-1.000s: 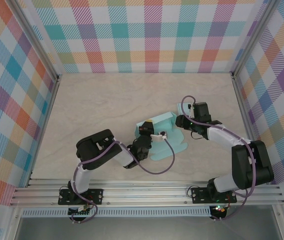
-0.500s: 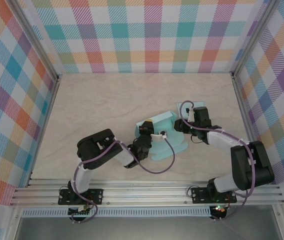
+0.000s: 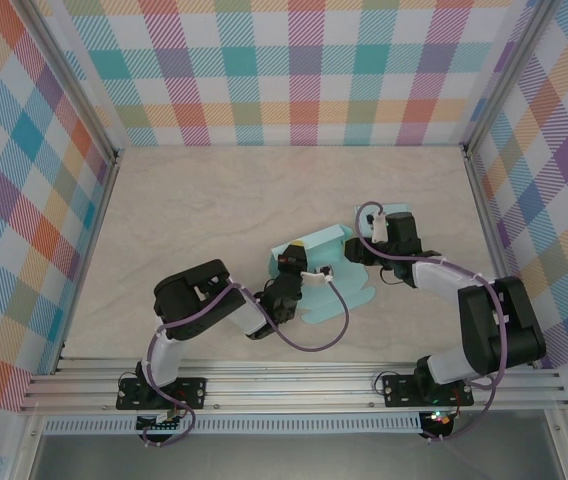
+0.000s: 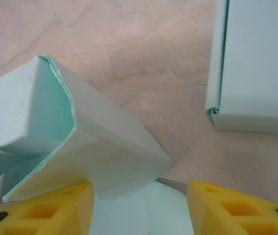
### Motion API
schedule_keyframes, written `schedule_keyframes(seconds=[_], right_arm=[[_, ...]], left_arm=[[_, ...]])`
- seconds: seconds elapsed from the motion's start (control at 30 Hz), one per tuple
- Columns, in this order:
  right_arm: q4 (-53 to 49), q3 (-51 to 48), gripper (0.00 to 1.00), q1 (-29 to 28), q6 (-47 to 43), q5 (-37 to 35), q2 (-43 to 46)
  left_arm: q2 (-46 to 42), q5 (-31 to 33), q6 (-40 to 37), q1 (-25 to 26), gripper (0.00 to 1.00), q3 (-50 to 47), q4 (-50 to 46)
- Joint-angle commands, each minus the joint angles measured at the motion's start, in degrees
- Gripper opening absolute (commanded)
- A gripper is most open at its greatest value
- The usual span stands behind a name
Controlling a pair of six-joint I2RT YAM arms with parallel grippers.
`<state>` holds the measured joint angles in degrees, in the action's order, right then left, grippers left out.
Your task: Fold the paper box
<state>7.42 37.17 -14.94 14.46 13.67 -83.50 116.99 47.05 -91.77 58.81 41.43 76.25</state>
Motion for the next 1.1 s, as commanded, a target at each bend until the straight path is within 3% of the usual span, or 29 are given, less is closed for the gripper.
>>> schedule_keyframes(seconds=[0.0, 0.3, 0.6, 0.97, 1.07], right_arm=[[4.1, -0.9, 0.54, 0.0, -0.7, 2.9, -1.1], [5.3, 1.8, 0.51, -0.1, -0.8, 3.3, -5.0], [14.4, 1.9, 0.52, -0.9, -1.2, 3.5, -8.7], [23.4, 0.9, 0.51, -4.1, -4.4, -3.6, -11.2], [25.3, 0.3, 0.45, -5.2, -5.3, -6.5, -11.4]], left_arm=[[2.2, 0.0, -0.3, 1.4, 0.0, -0.7, -6.8], [2.8, -0.1, -0.6, 1.9, 0.0, 0.0, -6.1], [1.9, -1.2, 0.7, 2.1, 0.0, -0.3, -8.0], [0.9, -1.8, 1.2, 2.2, 0.0, -0.7, -8.3], [0.8, -1.8, 1.4, 2.2, 0.0, -0.7, -8.5]])
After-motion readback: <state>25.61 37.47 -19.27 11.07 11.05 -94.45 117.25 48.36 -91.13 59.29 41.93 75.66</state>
